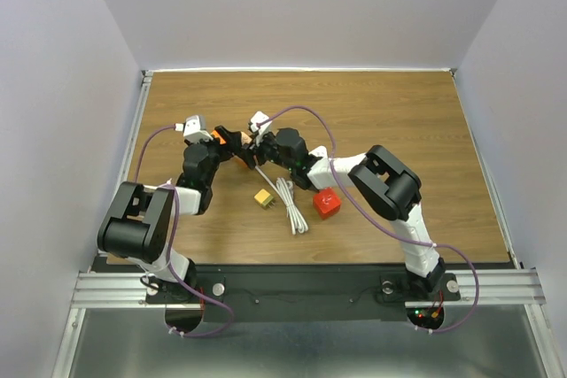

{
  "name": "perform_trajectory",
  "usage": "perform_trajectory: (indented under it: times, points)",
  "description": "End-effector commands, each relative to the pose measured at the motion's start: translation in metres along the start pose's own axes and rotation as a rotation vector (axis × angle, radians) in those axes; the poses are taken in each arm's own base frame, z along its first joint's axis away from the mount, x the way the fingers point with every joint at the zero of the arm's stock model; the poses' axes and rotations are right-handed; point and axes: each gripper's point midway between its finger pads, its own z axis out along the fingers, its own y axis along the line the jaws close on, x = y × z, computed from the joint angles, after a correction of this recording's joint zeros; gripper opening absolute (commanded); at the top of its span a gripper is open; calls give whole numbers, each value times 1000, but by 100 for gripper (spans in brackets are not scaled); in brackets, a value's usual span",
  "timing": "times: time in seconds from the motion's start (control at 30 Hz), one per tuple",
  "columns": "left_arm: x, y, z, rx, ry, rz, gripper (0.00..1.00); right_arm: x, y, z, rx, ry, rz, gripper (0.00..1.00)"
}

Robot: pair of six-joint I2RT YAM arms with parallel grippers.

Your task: Insert the plug

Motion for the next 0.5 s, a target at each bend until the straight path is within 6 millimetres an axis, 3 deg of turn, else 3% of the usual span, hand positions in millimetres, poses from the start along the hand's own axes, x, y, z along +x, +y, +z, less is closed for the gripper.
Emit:
perform_trajectory:
  times: [0.0,0.23,0.47]
  points:
    - [-2,-3,-4,-44,-31,-36,86,59,3,-13,19,188,41,0]
    - [10,9,0,-117,-18,-60,83,71,6,-19,22,220,70,1]
    - [13,11,-5,-144,-31,-72,70,80,10,-15,26,240,81,0]
